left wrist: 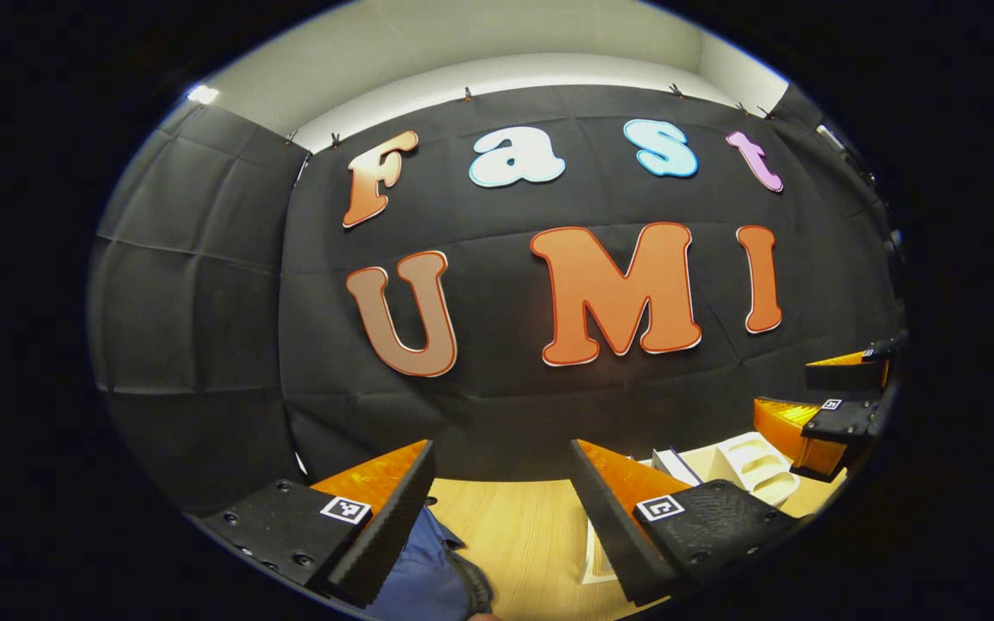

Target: Open the schoolbag, grab two books from the bookshelf and put them into the schoolbag.

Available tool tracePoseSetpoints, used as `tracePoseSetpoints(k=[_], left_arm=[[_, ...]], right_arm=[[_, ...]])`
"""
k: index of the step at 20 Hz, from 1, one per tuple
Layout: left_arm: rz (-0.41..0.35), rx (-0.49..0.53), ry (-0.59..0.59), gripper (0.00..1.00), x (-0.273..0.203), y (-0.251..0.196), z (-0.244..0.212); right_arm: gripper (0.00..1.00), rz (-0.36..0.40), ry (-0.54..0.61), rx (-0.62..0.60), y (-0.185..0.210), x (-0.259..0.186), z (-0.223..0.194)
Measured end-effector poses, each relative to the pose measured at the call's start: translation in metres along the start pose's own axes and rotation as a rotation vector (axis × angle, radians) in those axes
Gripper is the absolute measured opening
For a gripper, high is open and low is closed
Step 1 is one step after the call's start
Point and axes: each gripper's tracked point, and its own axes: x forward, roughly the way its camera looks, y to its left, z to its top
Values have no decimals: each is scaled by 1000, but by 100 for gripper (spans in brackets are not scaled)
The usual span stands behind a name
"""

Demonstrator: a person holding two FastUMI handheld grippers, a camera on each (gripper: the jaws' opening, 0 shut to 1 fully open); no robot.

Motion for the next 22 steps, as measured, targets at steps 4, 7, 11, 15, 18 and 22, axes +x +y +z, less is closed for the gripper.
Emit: tracePoseSetpoints(k=[4, 7, 11, 15, 18, 22], left_arm=[[51, 1, 18, 100, -12, 23, -13], [2, 33, 74, 95, -21, 21, -36], [11, 142, 202, 100, -28, 41, -87], [40, 225, 382, 96, -47, 60, -146], [51, 335, 480, 98, -55, 78, -184], [-15, 541, 573, 97, -63, 94, -222]], right_arm=[[94, 31, 0, -16, 0, 1, -2], [94, 55, 11, -27, -6, 2, -8], [94, 59, 21, -30, -23, 4, -15], [94, 40, 26, -25, -42, 8, -22], [94, 15, 39, -24, -58, 10, -30], [94, -28, 69, -24, -77, 16, -44]])
